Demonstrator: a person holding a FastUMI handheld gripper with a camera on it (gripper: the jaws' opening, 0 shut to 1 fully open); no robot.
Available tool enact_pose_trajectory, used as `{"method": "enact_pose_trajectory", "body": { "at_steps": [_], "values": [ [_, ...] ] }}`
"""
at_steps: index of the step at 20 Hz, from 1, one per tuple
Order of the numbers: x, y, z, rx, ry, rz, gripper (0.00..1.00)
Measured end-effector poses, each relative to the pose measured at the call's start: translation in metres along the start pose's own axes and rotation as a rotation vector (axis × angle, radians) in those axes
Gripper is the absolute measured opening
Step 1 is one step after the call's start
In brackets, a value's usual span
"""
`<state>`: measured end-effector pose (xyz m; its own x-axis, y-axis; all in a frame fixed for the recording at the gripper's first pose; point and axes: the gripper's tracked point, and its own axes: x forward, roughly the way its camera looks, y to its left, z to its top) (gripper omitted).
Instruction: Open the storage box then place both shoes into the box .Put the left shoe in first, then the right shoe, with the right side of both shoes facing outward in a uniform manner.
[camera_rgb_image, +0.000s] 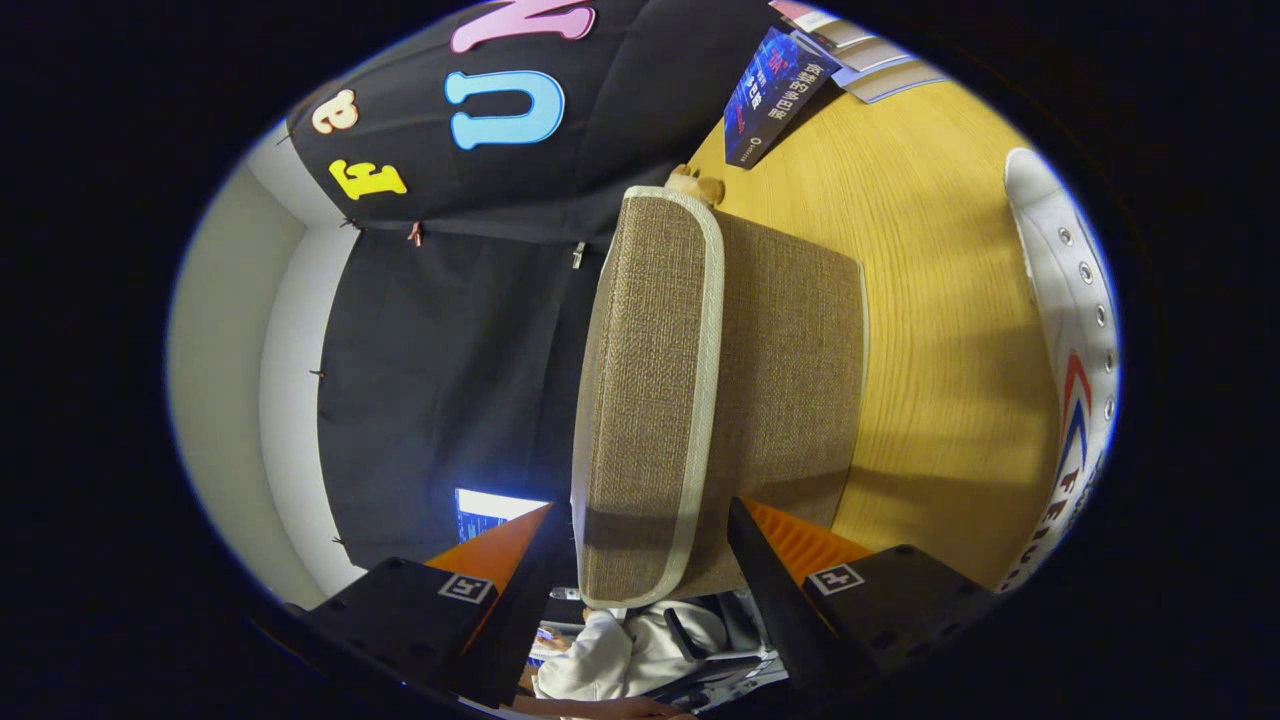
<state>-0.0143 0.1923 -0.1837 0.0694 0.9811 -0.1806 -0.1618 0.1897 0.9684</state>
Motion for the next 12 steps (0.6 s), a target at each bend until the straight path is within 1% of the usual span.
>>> {"method": "enact_pose_trajectory", "body": {
  "at_steps": [3,6,9,12],
  "values": [
    [0.004,0.004,-0.002,0.059,0.021,0.03,0.97],
    [-0.003,0.026,-0.002,0.106,0.03,0.09,0.96],
    [-0.017,0.055,0.004,0.145,0.007,0.165,0.96],
    [-0.025,0.078,0.013,0.178,-0.034,0.2,0.95]
  ]
}}
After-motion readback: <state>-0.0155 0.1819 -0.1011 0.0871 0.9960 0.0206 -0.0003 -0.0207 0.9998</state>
